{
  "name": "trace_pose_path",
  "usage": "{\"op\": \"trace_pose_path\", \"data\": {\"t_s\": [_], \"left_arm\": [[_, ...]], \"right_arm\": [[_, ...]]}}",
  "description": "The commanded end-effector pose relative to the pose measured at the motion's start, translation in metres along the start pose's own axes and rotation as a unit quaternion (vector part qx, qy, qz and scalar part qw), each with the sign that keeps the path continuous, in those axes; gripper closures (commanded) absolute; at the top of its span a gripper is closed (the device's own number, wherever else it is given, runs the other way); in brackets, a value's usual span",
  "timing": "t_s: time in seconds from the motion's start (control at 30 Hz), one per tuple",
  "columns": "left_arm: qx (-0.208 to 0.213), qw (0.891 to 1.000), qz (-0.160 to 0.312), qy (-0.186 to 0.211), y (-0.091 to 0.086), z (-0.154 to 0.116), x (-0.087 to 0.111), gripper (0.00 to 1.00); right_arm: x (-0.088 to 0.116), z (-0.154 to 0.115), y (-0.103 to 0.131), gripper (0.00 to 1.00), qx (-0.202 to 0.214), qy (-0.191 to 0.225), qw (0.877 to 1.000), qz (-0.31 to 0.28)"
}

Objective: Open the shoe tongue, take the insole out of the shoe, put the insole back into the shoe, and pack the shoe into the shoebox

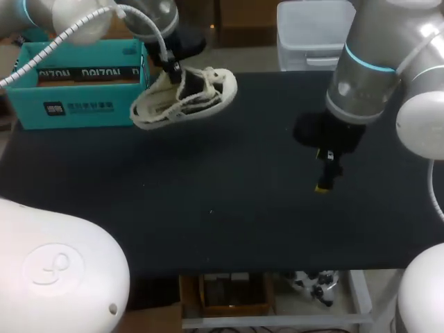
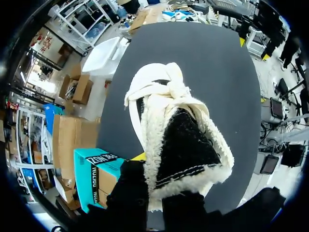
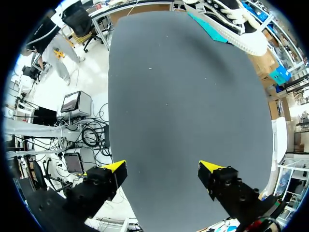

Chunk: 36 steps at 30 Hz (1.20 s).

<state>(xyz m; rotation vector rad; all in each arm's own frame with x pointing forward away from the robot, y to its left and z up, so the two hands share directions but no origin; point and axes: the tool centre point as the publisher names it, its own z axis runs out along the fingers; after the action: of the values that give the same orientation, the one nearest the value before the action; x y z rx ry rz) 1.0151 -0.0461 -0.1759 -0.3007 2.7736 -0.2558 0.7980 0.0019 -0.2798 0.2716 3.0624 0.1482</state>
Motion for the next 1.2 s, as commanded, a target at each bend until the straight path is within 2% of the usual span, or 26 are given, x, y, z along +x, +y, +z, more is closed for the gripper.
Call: {"op": "trace_pose_path", "data": {"t_s": [0.03, 0.13, 0.4, 0.63, 0.73, 0.87, 1.07, 1.2], "left_arm": [[0.030, 0.974, 0.219, -0.056, 0.021, -0.035, -0.045, 1.00], [0.036, 0.968, 0.241, -0.062, 0.035, -0.043, -0.074, 1.00], [0.042, 0.956, 0.276, -0.091, 0.087, -0.063, -0.127, 1.00], [0.030, 0.958, 0.262, -0.112, 0.133, -0.063, -0.163, 1.00], [0.023, 0.961, 0.251, -0.115, 0.153, -0.055, -0.179, 1.00], [0.024, 0.968, 0.229, -0.101, 0.176, -0.037, -0.205, 1.00], [0.012, 0.975, 0.206, -0.082, 0.201, -0.011, -0.239, 1.00], [0.005, 0.978, 0.197, -0.069, 0.212, 0.008, -0.254, 1.00]], "right_arm": [[0.001, 0.000, -0.001, 0.00, -0.001, -0.001, 1.000, 0.000], [0.001, 0.000, -0.001, 0.00, -0.001, -0.001, 1.000, 0.000], [0.001, 0.000, -0.001, 0.00, -0.001, -0.001, 1.000, 0.000], [0.001, 0.000, -0.001, 0.00, -0.001, -0.001, 1.000, 0.000], [0.001, 0.000, -0.001, 0.00, -0.001, -0.001, 1.000, 0.000], [0.001, 0.000, -0.001, 0.00, -0.001, -0.001, 1.000, 0.000], [0.001, 0.000, -0.001, 0.00, -0.001, -0.001, 1.000, 0.000], [0.001, 0.000, -0.001, 0.00, -0.001, -0.001, 1.000, 0.000]]}}
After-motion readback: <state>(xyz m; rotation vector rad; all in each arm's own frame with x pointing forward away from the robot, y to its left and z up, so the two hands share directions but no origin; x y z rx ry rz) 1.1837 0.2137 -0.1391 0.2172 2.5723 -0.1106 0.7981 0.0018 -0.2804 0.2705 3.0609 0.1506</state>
